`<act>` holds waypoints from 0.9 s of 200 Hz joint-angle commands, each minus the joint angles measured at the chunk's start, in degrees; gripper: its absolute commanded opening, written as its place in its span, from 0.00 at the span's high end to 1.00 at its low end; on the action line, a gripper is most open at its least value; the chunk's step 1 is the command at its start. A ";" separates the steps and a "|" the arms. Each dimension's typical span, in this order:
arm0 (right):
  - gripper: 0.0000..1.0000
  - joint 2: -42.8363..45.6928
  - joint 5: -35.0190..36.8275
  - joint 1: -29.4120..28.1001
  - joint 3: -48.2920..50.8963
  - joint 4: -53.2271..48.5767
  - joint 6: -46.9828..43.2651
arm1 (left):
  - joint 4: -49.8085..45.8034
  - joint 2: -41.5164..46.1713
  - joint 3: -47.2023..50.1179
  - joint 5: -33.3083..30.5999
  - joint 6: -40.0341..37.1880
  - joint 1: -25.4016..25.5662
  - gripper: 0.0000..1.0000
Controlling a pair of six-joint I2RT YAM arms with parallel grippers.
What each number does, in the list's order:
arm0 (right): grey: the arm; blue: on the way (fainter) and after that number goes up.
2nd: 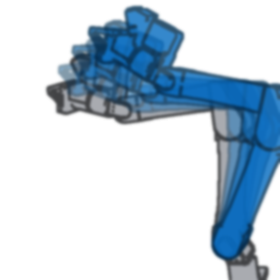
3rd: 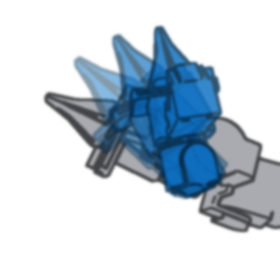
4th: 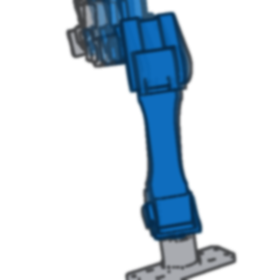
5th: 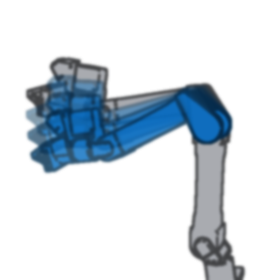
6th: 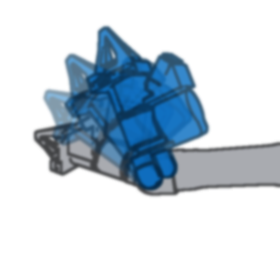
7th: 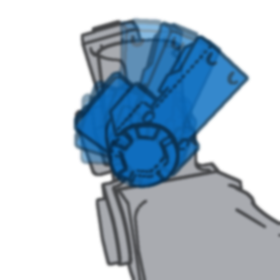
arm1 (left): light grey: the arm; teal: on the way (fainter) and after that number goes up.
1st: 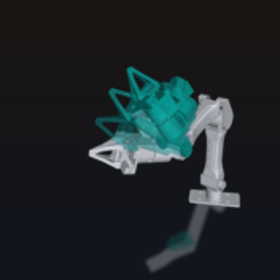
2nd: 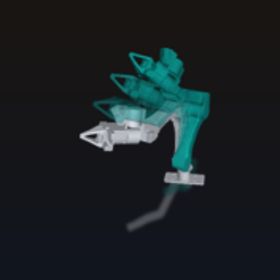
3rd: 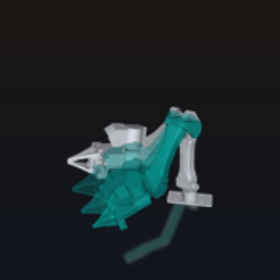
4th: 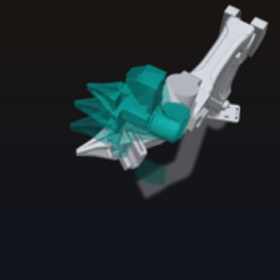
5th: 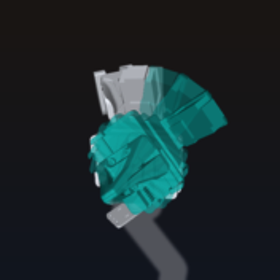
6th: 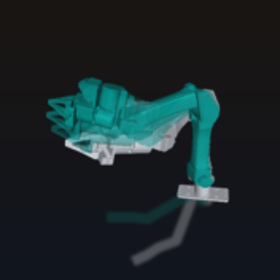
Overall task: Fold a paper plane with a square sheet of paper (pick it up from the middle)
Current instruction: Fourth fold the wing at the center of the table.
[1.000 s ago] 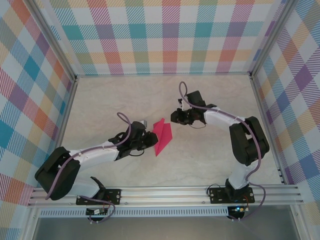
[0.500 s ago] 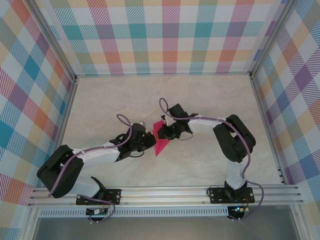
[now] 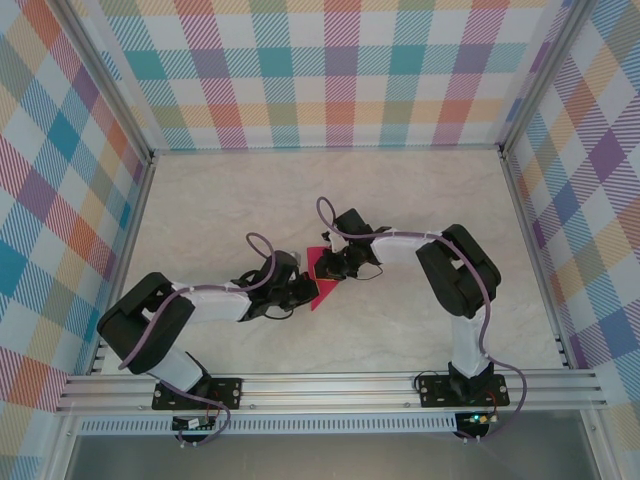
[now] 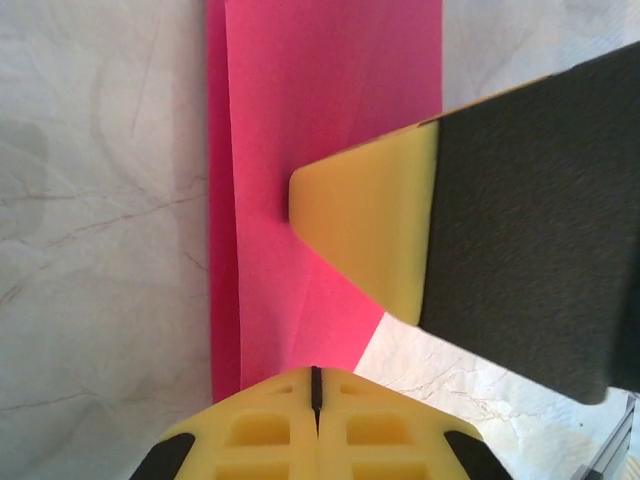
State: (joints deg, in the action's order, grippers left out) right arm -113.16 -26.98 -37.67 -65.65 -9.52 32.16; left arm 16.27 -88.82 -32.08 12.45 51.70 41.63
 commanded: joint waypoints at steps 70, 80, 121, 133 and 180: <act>0.87 -2.18 2.09 -0.38 -2.54 -2.47 0.58 | -7.47 -2.14 -0.71 2.57 -0.42 2.30 0.94; 0.87 -2.32 2.11 -0.34 -2.62 -2.65 0.46 | -8.91 -1.76 -0.78 2.63 -0.79 2.39 0.94; 0.87 -3.09 2.98 -0.39 -3.15 -3.63 0.63 | -12.80 -0.57 -0.93 3.83 -2.29 3.18 0.93; 0.87 -3.37 3.25 -0.39 -3.26 -3.78 0.83 | -13.67 -0.57 -1.06 3.74 -2.44 3.61 0.93; 0.88 -4.16 4.02 -0.38 -3.65 -4.63 1.11 | -16.34 1.13 -0.01 1.91 -1.70 5.89 0.93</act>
State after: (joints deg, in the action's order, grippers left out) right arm -114.98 -25.76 -38.00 -68.14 -13.02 32.62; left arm 8.36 -89.01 -33.58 12.49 50.11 45.15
